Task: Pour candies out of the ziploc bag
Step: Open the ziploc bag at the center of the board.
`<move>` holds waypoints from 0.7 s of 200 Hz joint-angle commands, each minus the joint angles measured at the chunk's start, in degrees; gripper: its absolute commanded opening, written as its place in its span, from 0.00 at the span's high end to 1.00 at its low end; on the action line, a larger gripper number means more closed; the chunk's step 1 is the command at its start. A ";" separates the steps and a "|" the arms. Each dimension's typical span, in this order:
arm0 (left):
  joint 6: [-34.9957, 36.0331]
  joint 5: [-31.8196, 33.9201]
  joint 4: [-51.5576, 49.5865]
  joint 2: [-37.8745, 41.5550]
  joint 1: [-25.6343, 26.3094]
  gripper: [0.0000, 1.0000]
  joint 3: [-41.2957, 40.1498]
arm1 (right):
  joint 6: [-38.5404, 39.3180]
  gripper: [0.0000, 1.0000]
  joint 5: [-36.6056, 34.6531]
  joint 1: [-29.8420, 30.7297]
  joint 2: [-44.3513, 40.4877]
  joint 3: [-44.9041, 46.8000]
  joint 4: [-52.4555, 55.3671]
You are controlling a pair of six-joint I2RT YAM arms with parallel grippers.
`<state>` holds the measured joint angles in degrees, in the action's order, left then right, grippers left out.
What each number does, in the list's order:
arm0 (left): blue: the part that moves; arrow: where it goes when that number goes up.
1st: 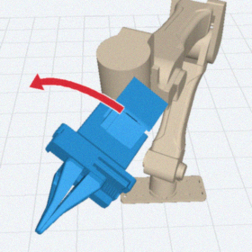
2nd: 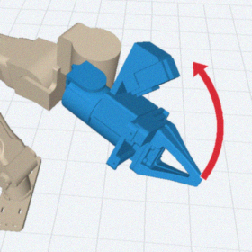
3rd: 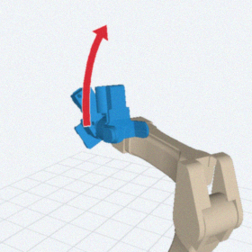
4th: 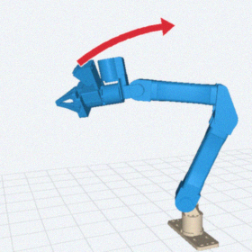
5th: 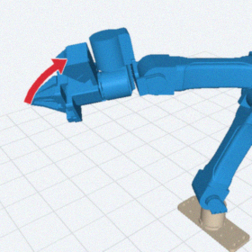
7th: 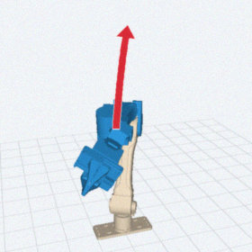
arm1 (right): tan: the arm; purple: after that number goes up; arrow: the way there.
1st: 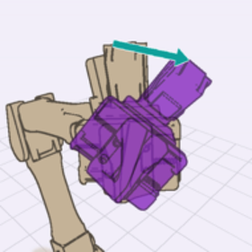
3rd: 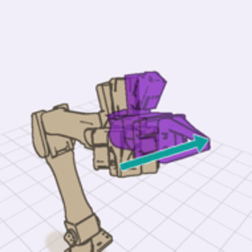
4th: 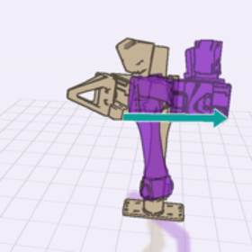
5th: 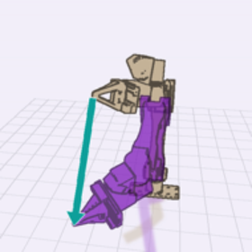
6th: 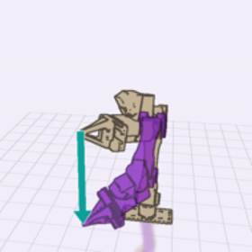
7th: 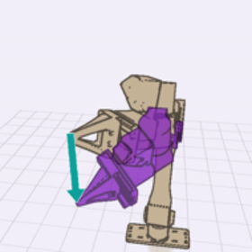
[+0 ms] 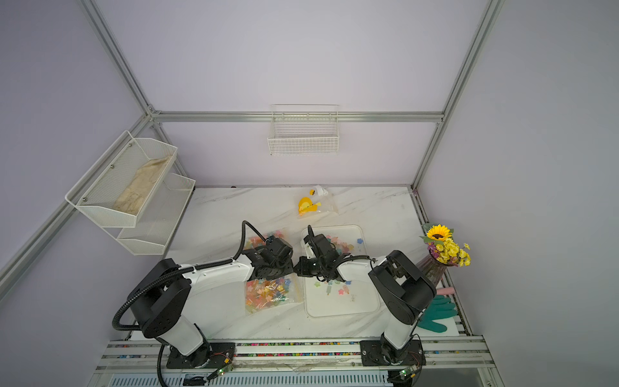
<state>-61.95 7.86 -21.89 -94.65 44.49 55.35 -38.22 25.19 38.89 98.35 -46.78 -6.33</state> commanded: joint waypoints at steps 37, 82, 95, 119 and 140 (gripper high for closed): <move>0.08 -0.31 2.11 -0.40 -0.31 0.57 4.98 | 1.00 1.00 0.65 0.04 -0.32 0.55 -1.23; 0.25 -0.25 2.38 -1.07 -0.28 0.57 5.61 | 0.96 1.00 0.83 0.04 -0.10 0.53 -1.23; 0.58 -0.38 2.38 -1.47 -0.28 0.58 5.98 | 0.95 1.00 0.82 0.02 -0.11 0.47 -1.15; 0.96 -0.72 2.29 -2.17 -0.28 0.61 6.06 | 0.95 1.00 0.69 0.13 -0.17 0.46 -1.06; 1.05 -0.83 2.09 -2.38 -0.28 0.68 5.79 | 0.86 1.00 0.40 0.12 -0.13 0.42 -0.75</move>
<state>-61.80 7.53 -20.53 -96.49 44.36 56.80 -38.06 25.34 38.92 98.35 -46.78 -6.24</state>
